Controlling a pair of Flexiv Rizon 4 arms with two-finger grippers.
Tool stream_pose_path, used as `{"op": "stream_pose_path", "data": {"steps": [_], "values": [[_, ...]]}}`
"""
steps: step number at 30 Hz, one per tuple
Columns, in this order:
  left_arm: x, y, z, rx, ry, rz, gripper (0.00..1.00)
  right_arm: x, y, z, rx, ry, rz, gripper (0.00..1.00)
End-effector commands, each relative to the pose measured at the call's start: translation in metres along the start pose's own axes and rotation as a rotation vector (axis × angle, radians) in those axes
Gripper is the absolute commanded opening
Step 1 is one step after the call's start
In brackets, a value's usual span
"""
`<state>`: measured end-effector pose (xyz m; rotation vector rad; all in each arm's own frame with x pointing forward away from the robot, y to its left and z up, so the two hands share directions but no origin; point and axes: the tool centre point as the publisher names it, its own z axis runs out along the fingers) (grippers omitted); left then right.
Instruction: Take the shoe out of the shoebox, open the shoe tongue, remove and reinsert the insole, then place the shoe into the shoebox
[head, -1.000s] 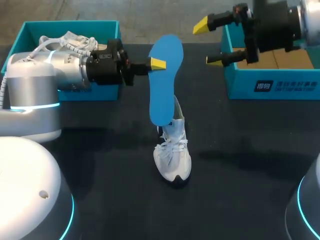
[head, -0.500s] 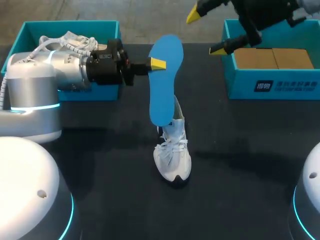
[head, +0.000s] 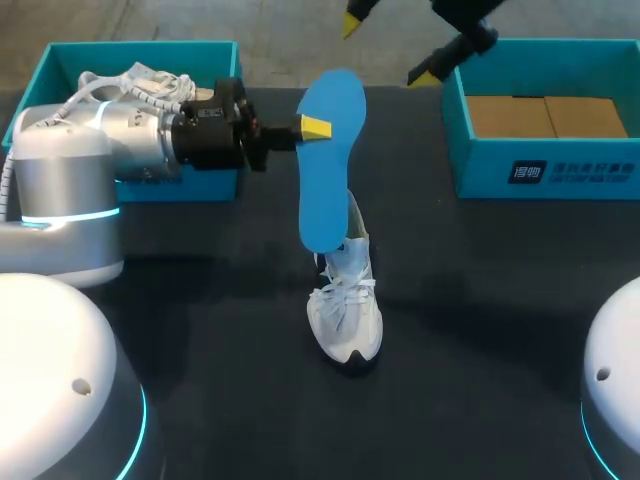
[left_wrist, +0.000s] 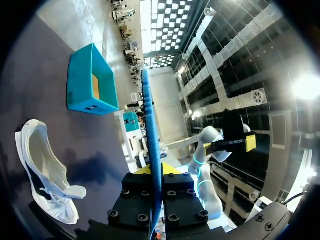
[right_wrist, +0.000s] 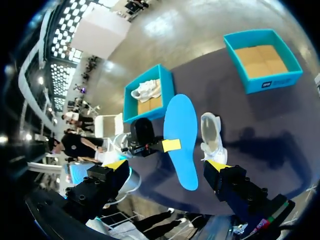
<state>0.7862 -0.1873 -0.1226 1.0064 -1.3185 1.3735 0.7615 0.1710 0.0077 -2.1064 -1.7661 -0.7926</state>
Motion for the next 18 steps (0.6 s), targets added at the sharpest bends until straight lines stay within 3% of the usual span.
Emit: {"op": "stream_pose_path", "data": {"steps": [1, 18], "values": [[0.0, 0.0, 0.0, 0.001, -0.003, 0.0, 0.0, 0.015, -0.002, 0.006, -0.022, -0.335, -0.033, 1.0], [0.0, 0.0, 0.0, 0.001, -0.003, 0.0, 0.0, 0.04, -0.019, 0.023, -0.007, -0.49, -0.144, 1.0]]}}
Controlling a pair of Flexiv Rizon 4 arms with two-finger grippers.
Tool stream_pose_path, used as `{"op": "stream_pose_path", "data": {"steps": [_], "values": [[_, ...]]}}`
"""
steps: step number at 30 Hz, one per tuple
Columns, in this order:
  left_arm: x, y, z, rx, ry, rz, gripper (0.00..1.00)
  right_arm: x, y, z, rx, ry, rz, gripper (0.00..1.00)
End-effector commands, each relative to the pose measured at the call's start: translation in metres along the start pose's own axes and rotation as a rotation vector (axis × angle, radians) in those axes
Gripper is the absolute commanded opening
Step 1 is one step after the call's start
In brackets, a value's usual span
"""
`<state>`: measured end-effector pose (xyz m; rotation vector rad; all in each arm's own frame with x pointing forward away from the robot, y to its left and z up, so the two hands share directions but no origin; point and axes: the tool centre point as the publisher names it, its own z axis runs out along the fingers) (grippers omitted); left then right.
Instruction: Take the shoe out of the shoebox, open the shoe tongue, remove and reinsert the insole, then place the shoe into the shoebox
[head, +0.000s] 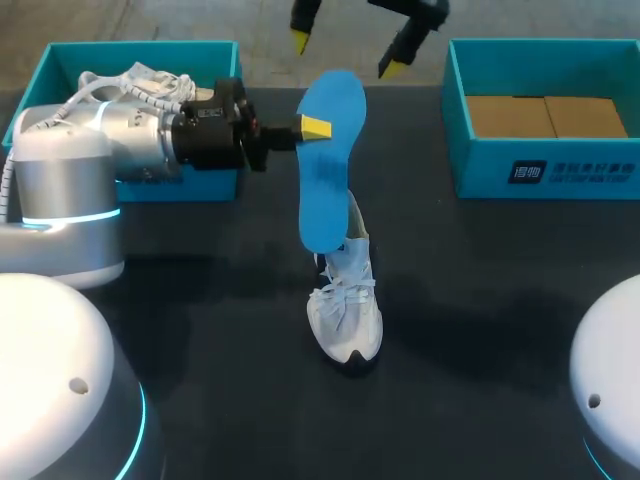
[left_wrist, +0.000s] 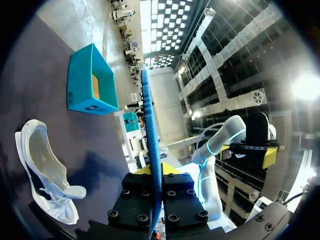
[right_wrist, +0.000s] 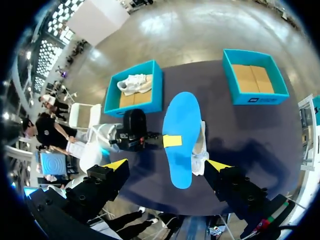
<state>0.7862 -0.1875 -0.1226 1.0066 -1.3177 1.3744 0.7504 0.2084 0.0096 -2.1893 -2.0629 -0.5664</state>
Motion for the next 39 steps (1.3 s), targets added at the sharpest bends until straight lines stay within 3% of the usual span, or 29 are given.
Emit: {"op": "stream_pose_path", "data": {"steps": [1, 10, 19, 39], "values": [[0.0, 0.0, 0.0, 0.0, -0.003, 0.0, 0.0, 0.012, 0.0, 0.005, 0.007, -0.234, -0.01, 1.0], [0.0, 0.0, 0.0, 0.0, -0.003, 0.0, 0.0, 0.012, -0.005, 0.015, 0.031, -0.294, -0.014, 1.0], [0.0, 0.0, 0.0, 0.0, -0.003, 0.0, 0.0, -0.003, -0.005, 0.017, 0.028, -0.297, 0.019, 1.0], [0.0, 0.0, 0.0, 0.0, -0.003, 0.0, 0.0, -0.007, -0.004, 0.018, 0.024, -0.285, 0.022, 1.0]]}}
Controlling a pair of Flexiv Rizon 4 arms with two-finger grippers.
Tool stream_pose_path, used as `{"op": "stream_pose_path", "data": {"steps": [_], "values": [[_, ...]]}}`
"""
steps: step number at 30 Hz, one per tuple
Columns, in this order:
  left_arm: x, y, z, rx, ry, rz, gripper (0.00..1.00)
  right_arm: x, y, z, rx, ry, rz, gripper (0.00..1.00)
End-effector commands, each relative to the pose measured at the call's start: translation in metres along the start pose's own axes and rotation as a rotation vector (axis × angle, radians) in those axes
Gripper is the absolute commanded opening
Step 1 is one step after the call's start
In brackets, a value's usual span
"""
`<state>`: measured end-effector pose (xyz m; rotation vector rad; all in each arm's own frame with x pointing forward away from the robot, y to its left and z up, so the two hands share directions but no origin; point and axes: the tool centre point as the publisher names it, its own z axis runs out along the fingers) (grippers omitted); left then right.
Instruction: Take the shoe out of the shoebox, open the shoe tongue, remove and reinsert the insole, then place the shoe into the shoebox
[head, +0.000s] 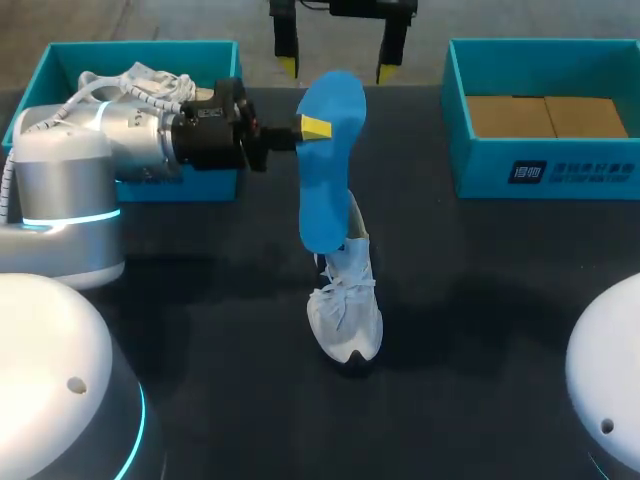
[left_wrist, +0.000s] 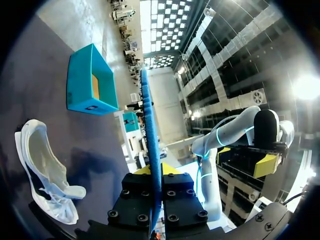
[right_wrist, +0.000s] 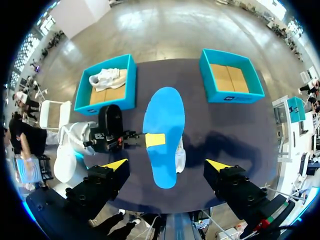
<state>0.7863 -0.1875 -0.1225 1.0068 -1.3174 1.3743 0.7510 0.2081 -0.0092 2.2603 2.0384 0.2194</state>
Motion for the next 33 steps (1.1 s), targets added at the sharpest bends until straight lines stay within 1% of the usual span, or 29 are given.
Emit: {"op": "stream_pose_path", "data": {"steps": [1, 17, 18, 19, 20, 21, 22, 23, 24, 25, 26, 27, 28, 29, 30, 31, 33], "values": [[0.0, 0.0, 0.0, 0.0, -0.003, 0.0, 0.0, -0.001, -0.001, 0.001, -0.002, 0.002, 0.002, 1.0], [0.0, 0.0, 0.0, 0.0, -0.003, 0.0, 0.0, -0.001, -0.001, 0.001, -0.002, 0.002, 0.002, 1.0], [0.0, 0.0, 0.0, 0.0, -0.003, 0.0, 0.0, -0.004, -0.001, 0.002, -0.019, 0.008, 0.011, 1.0], [0.0, 0.0, 0.0, 0.0, -0.003, 0.0, 0.0, -0.008, -0.001, 0.002, -0.028, 0.047, 0.024, 1.0], [0.0, 0.0, 0.0, 0.0, -0.003, 0.0, 0.0, -0.012, -0.002, 0.003, -0.041, 0.039, 0.032, 1.0], [0.0, 0.0, 0.0, 0.0, -0.003, 0.0, 0.0, -0.015, -0.002, 0.003, -0.053, 0.086, 0.041, 1.0], [0.0, 0.0, 0.0, 0.0, -0.003, 0.0, 0.0, -0.017, -0.002, 0.002, -0.058, 0.089, 0.051, 1.0], [0.0, 0.0, 0.0, 0.0, -0.003, 0.0, 0.0, -0.022, -0.003, 0.002, -0.083, 0.068, 0.056, 1.0], [0.0, 0.0, 0.0, 0.0, -0.003, 0.0, 0.0, -0.024, -0.003, 0.001, -0.087, 0.136, 0.066, 1.0], [0.0, 0.0, 0.0, 0.0, -0.003, 0.0, 0.0, -0.026, -0.003, 0.001, -0.085, 0.135, 0.068, 1.0], [0.0, 0.0, 0.0, 0.0, -0.003, 0.0, 0.0, -0.032, -0.005, 0.001, -0.107, 0.143, 0.072, 1.0], [0.0, 0.0, 0.0, 0.0, -0.003, 0.0, 0.0, -0.034, -0.006, 0.0, -0.098, 0.214, 0.087, 1.0], [0.0, 0.0, 0.0, 0.0, -0.003, 0.0, 0.0, -0.038, -0.006, 0.0, -0.101, 0.186, 0.079, 1.0], [0.0, 0.0, 0.0, 0.0, -0.003, 0.0, 0.0, -0.041, -0.007, 0.0, -0.115, 0.237, 0.069, 1.0], [0.0, 0.0, 0.0, 0.0, -0.003, 0.0, 0.0, -0.043, -0.008, -0.001, -0.099, 0.296, 0.093, 1.0], [0.0, 0.0, 0.0, 0.0, -0.003, 0.0, 0.0, -0.044, -0.008, -0.001, -0.097, 0.298, 0.09, 1.0], [0.0, 0.0, 0.0, 0.0, -0.003, 0.0, 0.0, -0.052, -0.011, -0.001, -0.094, 0.363, 0.086, 1.0]]}}
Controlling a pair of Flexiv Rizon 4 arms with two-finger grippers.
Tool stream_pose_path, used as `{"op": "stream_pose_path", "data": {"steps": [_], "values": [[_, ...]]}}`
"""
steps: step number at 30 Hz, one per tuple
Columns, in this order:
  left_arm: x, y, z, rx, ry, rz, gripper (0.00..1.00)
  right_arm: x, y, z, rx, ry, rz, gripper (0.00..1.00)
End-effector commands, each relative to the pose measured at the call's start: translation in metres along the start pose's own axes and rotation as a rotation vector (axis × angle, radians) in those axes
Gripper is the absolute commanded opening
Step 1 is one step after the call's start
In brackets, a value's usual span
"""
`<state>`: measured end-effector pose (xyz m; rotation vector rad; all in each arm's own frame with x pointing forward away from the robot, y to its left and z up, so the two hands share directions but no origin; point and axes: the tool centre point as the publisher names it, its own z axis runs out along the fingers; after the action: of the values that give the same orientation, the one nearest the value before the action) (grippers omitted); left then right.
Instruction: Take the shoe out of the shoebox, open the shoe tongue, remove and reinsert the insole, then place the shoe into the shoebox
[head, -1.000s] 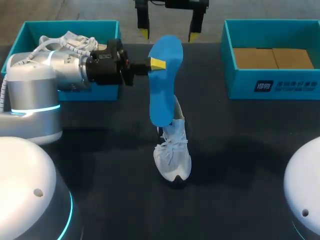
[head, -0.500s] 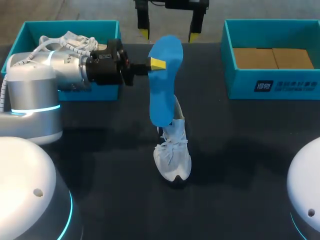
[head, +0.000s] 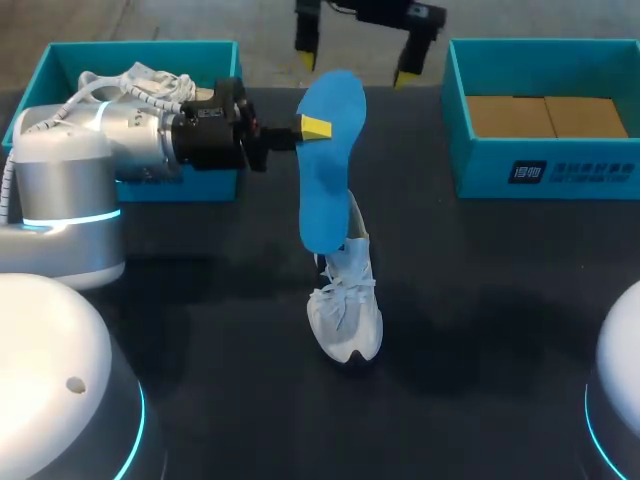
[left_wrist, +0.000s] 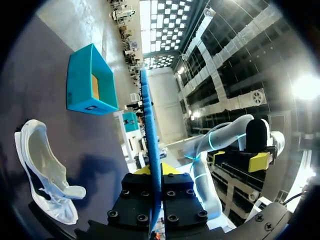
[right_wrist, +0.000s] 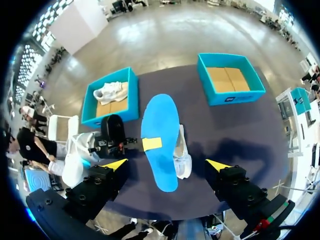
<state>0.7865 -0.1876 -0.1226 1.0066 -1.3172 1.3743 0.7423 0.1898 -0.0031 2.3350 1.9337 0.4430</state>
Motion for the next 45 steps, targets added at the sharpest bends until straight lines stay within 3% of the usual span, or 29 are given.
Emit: {"op": "stream_pose_path", "data": {"steps": [1, 7, 13, 20, 21, 23, 24, 38, 45], "values": [[0.0, 0.0, 0.0, 0.0, -0.003, 0.0, 0.0, -0.038, -0.002, 0.003, -0.002, 0.263, -0.019, 1.0], [0.0, 0.0, 0.0, 0.0, -0.003, 0.0, 0.0, -0.053, -0.003, 0.005, 0.003, 0.342, -0.005, 1.0], [0.0, 0.0, 0.0, 0.0, -0.003, 0.0, 0.0, -0.062, -0.006, 0.006, 0.009, 0.587, 0.013, 1.0], [0.0, 0.0, 0.0, 0.0, -0.003, 0.0, 0.0, -0.073, -0.006, 0.01, -0.003, 0.742, 0.035, 1.0], [0.0, 0.0, 0.0, 0.0, -0.003, 0.0, 0.0, -0.077, -0.006, 0.012, -0.009, 0.819, 0.037, 1.0], [0.0, 0.0, 0.0, 0.0, -0.003, 0.0, 0.0, -0.079, -0.006, 0.012, -0.012, 0.849, 0.039, 1.0], [0.0, 0.0, 0.0, 0.0, -0.003, 0.0, 0.0, -0.084, -0.004, 0.013, -0.013, 0.913, 0.056, 1.0], [0.0, 0.0, 0.0, 0.0, -0.003, 0.0, 0.0, -0.095, 0.002, 0.015, -0.004, 1.129, 0.057, 1.0], [0.0, 0.0, 0.0, 0.0, -0.003, 0.0, 0.0, -0.099, -0.002, 0.027, 0.041, 1.277, 0.032, 1.0]]}}
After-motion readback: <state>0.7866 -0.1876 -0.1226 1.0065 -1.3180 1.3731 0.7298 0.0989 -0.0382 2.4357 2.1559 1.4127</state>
